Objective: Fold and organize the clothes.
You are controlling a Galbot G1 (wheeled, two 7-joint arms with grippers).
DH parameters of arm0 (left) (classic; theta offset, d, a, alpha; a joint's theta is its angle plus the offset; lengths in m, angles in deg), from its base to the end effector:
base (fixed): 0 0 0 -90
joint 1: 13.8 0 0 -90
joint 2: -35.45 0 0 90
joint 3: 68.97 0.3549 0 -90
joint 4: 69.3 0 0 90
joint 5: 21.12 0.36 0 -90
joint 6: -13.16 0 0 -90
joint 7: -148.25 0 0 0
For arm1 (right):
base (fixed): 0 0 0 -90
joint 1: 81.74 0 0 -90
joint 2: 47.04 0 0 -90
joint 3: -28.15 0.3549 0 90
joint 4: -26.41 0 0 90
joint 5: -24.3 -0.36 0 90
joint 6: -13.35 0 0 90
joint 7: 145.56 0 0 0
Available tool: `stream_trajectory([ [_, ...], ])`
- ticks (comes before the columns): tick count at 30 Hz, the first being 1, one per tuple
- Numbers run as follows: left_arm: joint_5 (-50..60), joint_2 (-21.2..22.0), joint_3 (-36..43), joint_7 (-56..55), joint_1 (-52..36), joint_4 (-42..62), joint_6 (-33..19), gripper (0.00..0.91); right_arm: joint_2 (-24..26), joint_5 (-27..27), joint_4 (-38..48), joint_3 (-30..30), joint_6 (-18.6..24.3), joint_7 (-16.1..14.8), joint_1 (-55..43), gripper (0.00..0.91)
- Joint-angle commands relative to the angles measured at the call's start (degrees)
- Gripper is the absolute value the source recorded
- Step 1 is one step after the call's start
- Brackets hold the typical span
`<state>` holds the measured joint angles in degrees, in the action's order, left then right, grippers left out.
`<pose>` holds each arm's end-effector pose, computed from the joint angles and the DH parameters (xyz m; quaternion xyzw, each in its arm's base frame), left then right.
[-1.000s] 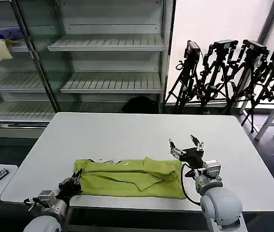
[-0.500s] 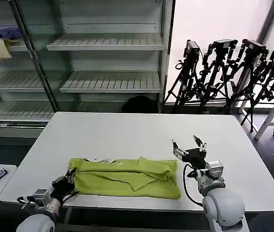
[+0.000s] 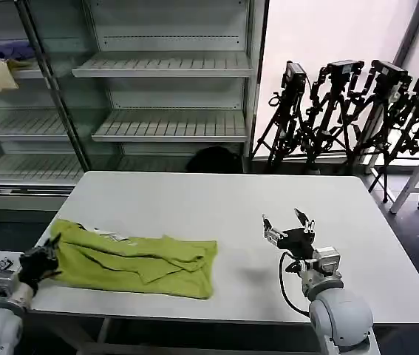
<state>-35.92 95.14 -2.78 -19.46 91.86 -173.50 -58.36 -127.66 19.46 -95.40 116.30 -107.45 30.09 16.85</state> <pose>0.2645 0.2562 -0.2393 0.0415 -0.9824 -0.1412 0.1154 0.2778 -0.0172 -0.2084 0.0797 -0.9935 0.0399 0.0713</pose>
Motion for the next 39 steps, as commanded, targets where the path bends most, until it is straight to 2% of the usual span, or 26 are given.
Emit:
stream_trajectory([
  [1, 1.11, -8.28, -4.55, 4.76, -1.98, -1.04, 0.59, 0.0, -0.12, 0.13, -0.14, 0.21, 0.06, -0.12, 0.45, 0.907],
  [5, 1.36, -4.75, 0.44, 4.65, -1.05, -6.13, 1.95, 0.0, -0.29, 0.74, -0.25, 0.39, 0.25, -0.29, 1.05, 0.907],
  [13, 0.65, 5.06, 15.92, 1.31, -0.09, -17.84, 7.21, 0.0, -0.42, 1.19, -0.37, 1.42, 0.65, -0.61, 2.09, 0.907],
  [22, 1.17, 6.76, 25.49, -0.99, -0.76, -20.82, 9.96, 0.0, -0.88, 1.63, 0.09, 1.34, 0.79, -0.9, 1.95, 0.907],
  [39, 5.35, 8.88, 29.12, -1.1, 0.22, -17.13, 9.71, 0.0, -1.59, 2.53, 1.4, 0.51, 0.9, -1.02, 1.1, 0.907],
])
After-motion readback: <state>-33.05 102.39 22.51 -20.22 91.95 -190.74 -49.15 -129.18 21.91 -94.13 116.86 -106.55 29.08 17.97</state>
